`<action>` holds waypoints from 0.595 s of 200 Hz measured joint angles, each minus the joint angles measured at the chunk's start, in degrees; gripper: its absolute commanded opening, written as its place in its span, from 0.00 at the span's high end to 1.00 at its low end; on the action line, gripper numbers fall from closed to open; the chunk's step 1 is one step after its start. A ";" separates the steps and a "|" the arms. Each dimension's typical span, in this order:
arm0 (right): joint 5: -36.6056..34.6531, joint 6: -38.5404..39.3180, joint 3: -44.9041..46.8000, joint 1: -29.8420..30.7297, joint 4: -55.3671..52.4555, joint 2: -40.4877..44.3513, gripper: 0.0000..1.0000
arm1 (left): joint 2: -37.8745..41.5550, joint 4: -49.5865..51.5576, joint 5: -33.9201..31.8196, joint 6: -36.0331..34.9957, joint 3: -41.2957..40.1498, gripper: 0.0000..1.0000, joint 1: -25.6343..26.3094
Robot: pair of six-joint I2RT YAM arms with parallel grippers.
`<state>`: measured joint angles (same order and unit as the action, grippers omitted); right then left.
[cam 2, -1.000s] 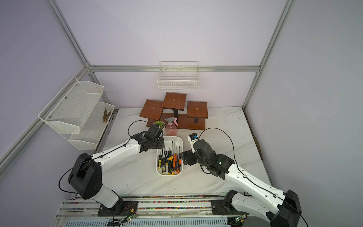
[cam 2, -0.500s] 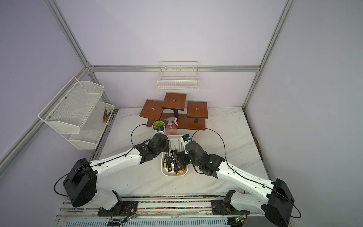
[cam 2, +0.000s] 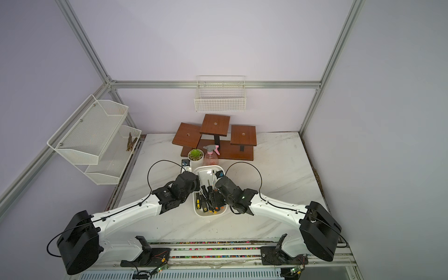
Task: Take out the screwdriver from the storage box
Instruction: Pick up the storage box at the center of the board, then pick up the screwdriver from the storage box.
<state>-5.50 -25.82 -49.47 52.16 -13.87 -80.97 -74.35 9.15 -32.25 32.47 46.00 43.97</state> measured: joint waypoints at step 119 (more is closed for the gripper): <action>-0.87 -1.44 -0.04 0.00 0.57 -4.72 0.59 | 1.25 -1.03 -4.42 1.44 -1.88 1.00 1.73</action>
<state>-6.37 -27.27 -49.52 52.16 -13.30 -85.69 -73.10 8.12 -36.67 33.91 44.12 45.69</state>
